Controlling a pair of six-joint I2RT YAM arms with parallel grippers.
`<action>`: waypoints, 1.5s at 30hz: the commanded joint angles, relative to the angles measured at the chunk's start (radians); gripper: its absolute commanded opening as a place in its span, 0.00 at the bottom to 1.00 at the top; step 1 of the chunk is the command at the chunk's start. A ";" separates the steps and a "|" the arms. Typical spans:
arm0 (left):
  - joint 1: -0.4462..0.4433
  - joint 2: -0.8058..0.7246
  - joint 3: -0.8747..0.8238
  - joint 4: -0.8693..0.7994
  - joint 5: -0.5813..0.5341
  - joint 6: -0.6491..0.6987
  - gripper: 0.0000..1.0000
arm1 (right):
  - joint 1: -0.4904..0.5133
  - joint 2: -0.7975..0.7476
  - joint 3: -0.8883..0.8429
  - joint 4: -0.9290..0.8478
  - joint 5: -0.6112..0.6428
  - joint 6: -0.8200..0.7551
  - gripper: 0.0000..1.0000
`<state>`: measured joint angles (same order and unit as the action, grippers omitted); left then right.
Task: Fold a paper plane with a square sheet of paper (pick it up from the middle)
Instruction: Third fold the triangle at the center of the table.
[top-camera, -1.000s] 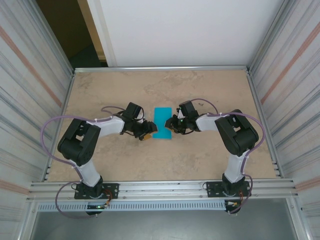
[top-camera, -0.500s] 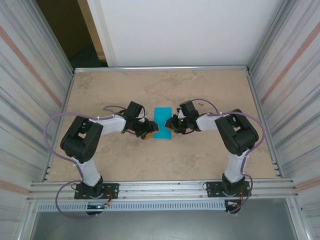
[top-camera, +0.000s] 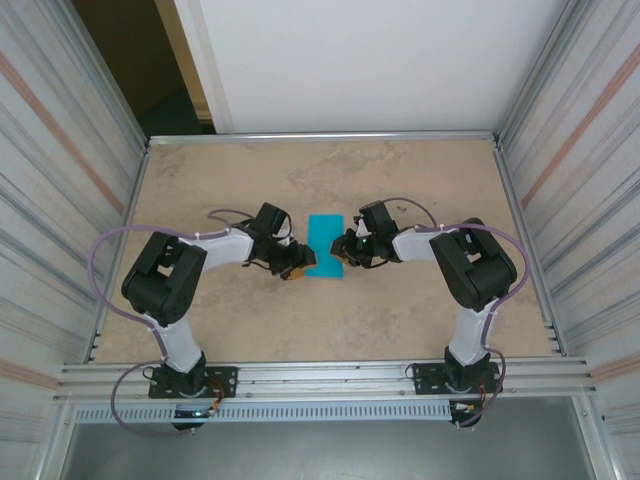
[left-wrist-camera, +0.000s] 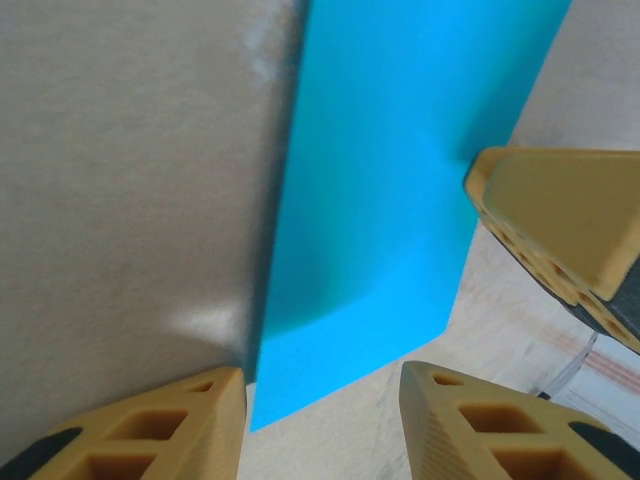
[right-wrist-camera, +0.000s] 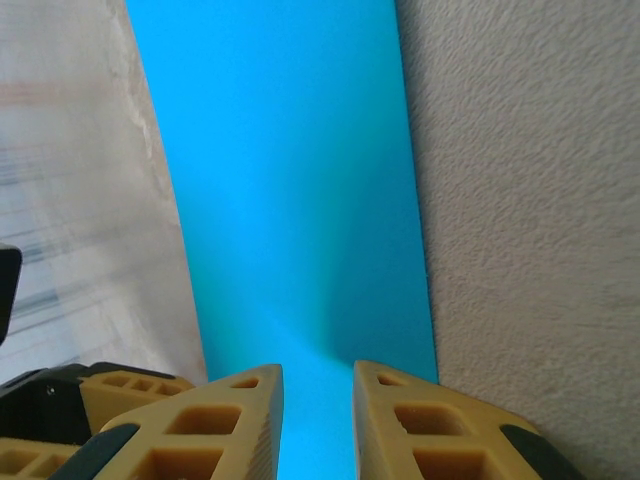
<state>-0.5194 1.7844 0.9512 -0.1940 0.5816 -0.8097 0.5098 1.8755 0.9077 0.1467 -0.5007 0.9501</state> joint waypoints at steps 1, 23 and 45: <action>-0.008 0.008 0.028 0.043 0.072 0.014 0.43 | 0.000 0.065 -0.025 -0.060 0.052 0.016 0.26; 0.070 0.141 0.230 -0.056 0.077 0.026 0.26 | -0.004 0.063 -0.050 -0.004 0.038 0.030 0.25; 0.087 0.191 0.275 -0.079 0.097 0.030 0.09 | -0.016 -0.004 -0.067 0.045 0.026 -0.004 0.33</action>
<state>-0.4419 1.9697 1.1942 -0.2607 0.6556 -0.7864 0.5014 1.8694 0.8776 0.2192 -0.5331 0.9680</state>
